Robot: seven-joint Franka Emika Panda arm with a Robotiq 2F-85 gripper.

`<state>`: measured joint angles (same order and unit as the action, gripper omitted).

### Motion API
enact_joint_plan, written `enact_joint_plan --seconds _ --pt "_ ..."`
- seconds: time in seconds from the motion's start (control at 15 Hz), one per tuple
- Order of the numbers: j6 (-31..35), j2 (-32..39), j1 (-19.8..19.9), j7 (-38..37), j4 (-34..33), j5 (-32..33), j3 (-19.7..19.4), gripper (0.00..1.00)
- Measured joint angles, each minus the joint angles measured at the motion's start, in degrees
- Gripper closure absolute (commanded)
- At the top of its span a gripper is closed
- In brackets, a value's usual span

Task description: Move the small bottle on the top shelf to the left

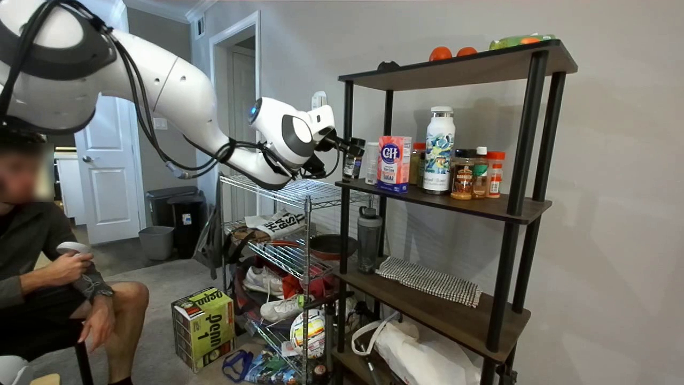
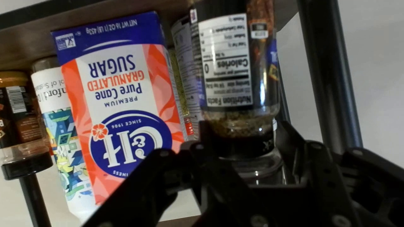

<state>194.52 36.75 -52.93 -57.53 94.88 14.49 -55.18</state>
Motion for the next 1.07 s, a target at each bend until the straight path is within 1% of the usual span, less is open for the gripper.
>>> enact_joint_plan --seconds 0.4,0.73,1.07 --pt "-1.1 3.9 4.1 0.0 -6.9 -0.3 2.8 0.71" --pt "-5.0 8.0 9.4 -0.1 -15.2 -0.5 6.6 0.71" --pt "-7.9 12.4 14.0 -0.2 -23.2 -0.9 8.5 0.71"
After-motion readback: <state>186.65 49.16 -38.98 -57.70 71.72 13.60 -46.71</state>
